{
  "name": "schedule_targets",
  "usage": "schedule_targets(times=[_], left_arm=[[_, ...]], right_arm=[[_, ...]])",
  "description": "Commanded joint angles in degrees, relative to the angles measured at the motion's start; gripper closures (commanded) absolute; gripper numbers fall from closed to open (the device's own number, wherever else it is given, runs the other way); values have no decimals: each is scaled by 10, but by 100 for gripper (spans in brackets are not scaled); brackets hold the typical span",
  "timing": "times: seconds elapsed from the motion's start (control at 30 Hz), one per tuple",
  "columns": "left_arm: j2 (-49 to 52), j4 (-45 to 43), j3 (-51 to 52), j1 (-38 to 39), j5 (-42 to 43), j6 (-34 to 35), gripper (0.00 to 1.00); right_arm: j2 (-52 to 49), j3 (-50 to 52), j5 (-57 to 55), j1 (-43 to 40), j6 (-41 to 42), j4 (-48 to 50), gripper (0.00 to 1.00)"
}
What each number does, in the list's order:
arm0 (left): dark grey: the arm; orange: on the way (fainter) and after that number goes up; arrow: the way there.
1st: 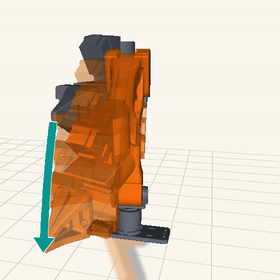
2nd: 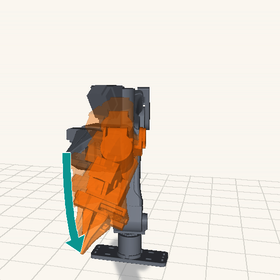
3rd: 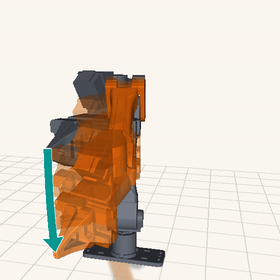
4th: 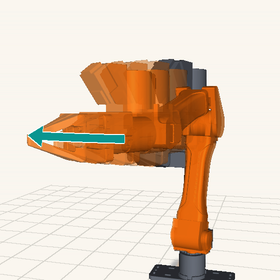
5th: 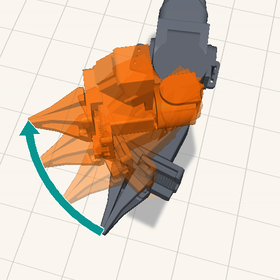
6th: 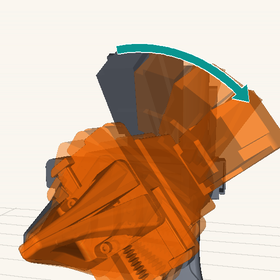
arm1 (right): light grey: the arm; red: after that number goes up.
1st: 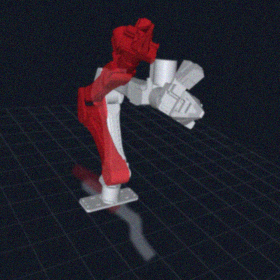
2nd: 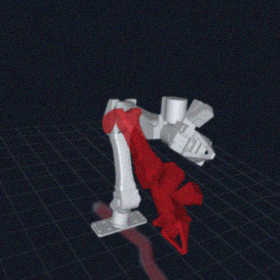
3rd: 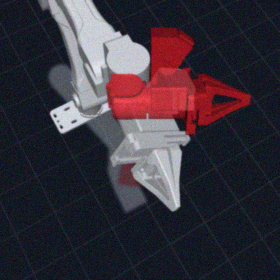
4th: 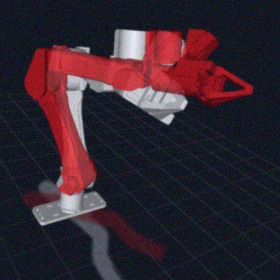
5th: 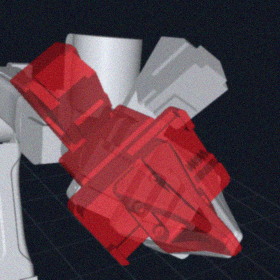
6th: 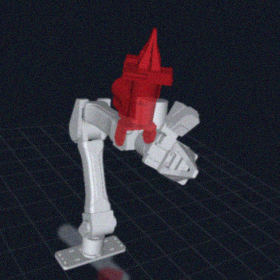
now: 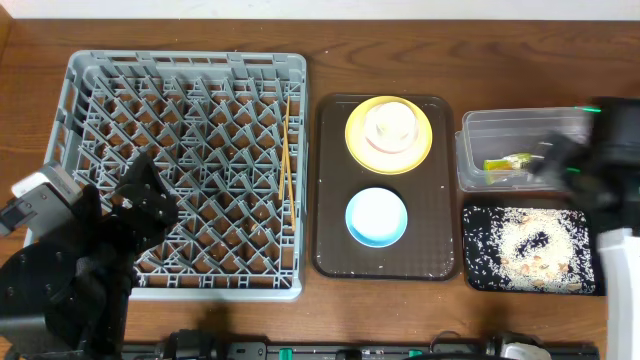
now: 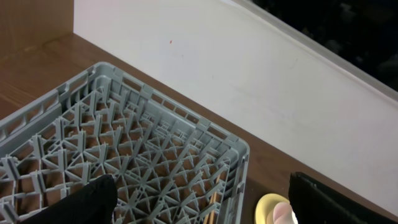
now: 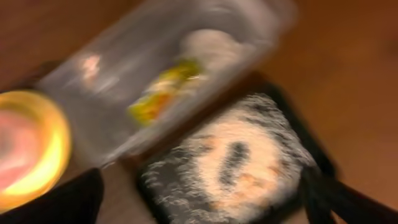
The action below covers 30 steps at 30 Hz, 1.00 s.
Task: Sort waste into correct bins and load items into the dishwasher rack
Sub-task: 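Set the empty bowl back on the brown tray and release it, then reach the left gripper from the rack toward the blue bowl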
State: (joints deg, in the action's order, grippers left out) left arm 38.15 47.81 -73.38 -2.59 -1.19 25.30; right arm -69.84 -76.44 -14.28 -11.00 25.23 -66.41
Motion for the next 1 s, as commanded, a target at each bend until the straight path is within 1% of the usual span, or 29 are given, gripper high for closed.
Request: schedule_targets(times=[0.0,0.13,0.23,0.33,0.8,0.87,0.97], left_arm=[[-1,0,-7,-3,6,-3,11],[0,0,-7,-3,6,-3,11],[-1,0,-7,-3,6,-3,11],[0,0,-7,-3,6,-3,11],[-1,-2,-7,-3,7,-3,11],[0,7,-7,-3,42,14,10],[4,9,5,-3,140,50,11]], right_arm=[[2,-1,-9,-111,0,-7,1],[1,-1,-9,-200,0,-7,1],[1,-1,-9,-240,0,-7,1],[1,-1,-9,-262,0,-7,1],[1,-1,-9,-266,0,-7,1],[1,-1,-9,-266,0,-7,1],[1,-1,-9,-266,0,-7,1]])
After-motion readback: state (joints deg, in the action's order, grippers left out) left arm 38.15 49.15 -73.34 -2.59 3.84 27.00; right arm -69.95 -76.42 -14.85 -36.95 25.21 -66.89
